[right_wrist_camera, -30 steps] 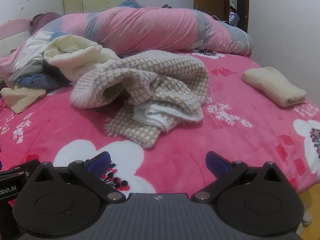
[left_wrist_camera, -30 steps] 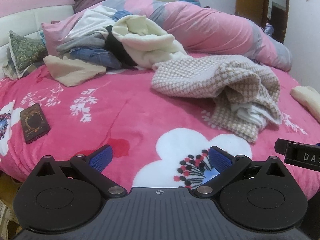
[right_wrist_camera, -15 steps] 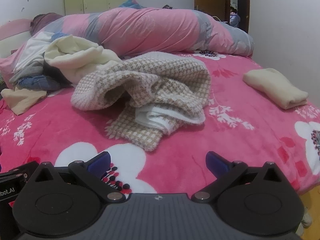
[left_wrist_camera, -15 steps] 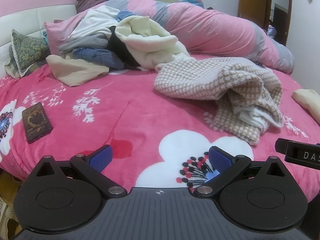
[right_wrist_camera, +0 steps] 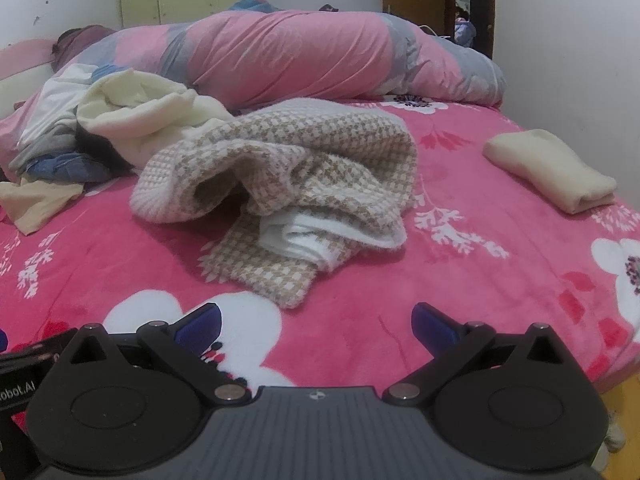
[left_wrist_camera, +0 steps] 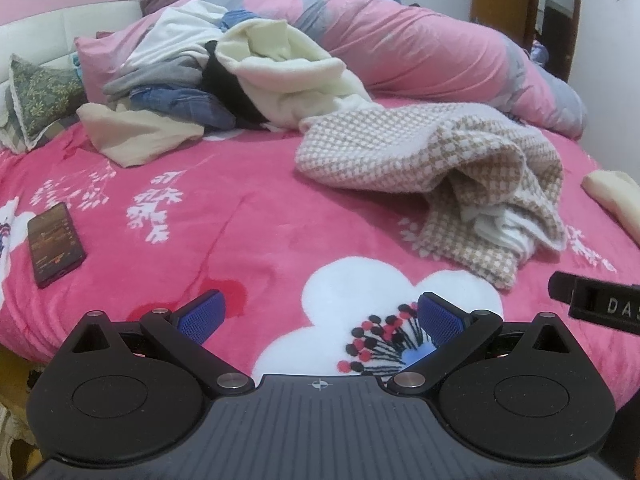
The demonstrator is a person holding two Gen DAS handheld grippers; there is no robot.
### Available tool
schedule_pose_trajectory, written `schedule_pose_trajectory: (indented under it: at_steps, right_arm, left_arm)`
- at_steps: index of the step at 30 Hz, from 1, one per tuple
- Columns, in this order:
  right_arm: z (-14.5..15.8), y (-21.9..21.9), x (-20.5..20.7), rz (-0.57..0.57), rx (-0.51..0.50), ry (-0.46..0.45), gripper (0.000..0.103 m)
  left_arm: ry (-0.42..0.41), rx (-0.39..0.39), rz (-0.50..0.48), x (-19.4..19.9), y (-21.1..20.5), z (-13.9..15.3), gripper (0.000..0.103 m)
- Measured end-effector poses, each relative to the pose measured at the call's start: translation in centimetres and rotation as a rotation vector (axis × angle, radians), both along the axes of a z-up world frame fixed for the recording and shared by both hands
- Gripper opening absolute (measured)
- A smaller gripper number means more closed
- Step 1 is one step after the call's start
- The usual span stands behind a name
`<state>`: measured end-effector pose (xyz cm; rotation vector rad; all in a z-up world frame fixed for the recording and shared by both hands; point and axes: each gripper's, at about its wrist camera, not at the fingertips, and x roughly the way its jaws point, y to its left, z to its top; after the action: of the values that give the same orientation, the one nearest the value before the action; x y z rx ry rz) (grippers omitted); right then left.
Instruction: Fold clothes
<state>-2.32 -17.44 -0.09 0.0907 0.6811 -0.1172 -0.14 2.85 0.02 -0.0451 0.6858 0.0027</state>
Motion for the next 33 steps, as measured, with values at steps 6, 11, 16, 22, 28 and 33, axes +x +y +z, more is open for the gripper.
schedule_pose_trajectory:
  at_steps: [6, 11, 16, 22, 28, 33]
  right_arm:
    - [-0.7, -0.6, 1.4, -0.005, 0.018, 0.014, 0.103]
    - [-1.4, -1.5, 2.5, -0.009, 0.042, 0.011, 0.103]
    - [-2.1, -2.8, 2.7, 0.021, 0.035, -0.054, 0.103]
    - [-2.6, -4.2, 2.8, 0.022, -0.057, -0.178, 0.103]
    - [-3.3, -6.6, 4.6, -0.007, -0.114, -0.241, 0.085]
    - [-4.0, -7.5, 7.3, 0.064, -0.133, -0.246, 0.065]
  left_arm:
    - [0.008, 0.001, 0.003, 1.2, -0.2, -0.6, 0.103]
    - [-0.002, -0.021, 0.002, 2.6, -0.1, -0.8, 0.103]
    - [-0.064, -0.042, -0.011, 3.7, 0.0, -0.8, 0.103]
    - [-0.149, -0.067, -0.104, 4.9, -1.5, -0.5, 0.103]
    - [-0.305, 0.068, -0.279, 5.2, -5.6, -0.2, 0.101]
    - [-0.425, 0.254, -0.369, 6.5, -9.4, -0.6, 0.088]
